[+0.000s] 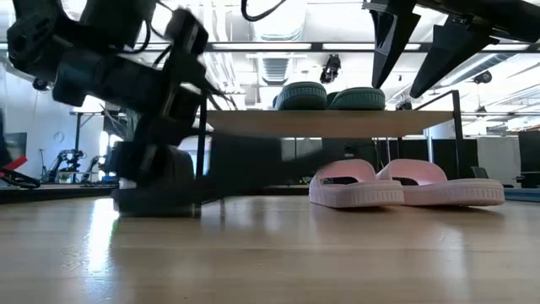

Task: Pick and place slides into the shelf
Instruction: Move the left black slipper to the middle of the table

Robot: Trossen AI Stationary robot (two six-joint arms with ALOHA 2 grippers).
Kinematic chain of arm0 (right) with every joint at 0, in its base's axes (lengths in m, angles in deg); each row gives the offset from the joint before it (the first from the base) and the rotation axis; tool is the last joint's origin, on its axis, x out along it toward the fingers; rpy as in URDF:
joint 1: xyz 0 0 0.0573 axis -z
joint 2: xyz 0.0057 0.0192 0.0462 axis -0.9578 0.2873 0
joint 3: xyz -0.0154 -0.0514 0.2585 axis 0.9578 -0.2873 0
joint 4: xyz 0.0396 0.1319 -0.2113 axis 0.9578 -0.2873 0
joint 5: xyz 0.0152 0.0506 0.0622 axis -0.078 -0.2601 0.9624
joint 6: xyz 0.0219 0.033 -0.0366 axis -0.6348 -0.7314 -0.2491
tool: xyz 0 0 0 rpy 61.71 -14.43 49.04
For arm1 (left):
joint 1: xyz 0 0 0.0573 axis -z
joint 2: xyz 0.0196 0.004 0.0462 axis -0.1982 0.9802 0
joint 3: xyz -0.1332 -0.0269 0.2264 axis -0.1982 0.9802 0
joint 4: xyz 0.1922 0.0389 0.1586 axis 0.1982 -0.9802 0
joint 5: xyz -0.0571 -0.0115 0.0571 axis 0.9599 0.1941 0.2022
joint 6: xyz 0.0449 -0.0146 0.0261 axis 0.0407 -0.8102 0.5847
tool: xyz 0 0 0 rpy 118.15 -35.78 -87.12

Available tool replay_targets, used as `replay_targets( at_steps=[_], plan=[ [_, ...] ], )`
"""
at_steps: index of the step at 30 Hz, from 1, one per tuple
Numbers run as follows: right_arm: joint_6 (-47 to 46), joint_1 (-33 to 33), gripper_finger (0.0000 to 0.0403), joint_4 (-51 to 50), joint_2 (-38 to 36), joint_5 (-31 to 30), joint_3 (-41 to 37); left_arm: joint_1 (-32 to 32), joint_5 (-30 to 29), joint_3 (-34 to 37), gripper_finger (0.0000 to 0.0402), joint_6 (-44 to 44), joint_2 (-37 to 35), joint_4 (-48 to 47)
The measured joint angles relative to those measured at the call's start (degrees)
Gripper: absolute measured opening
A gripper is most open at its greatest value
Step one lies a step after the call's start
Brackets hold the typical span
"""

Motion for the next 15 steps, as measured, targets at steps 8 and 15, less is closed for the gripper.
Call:
replay_targets(
  at_steps=[8, 15],
  plan=[
    [2.82, 0.00, 0.0206, 0.11, 0.00, 0.35, 0.00, 0.09, 2.24, 0.30, 0.0184, -6.36, -0.75, 0.63],
    [3.85, 0.00, 0.0206, 0.15, 0.02, 0.37, -0.02, 0.00, 8.16, 0.24, 0.0185, 3.97, -1.89, -4.46]
  ],
)
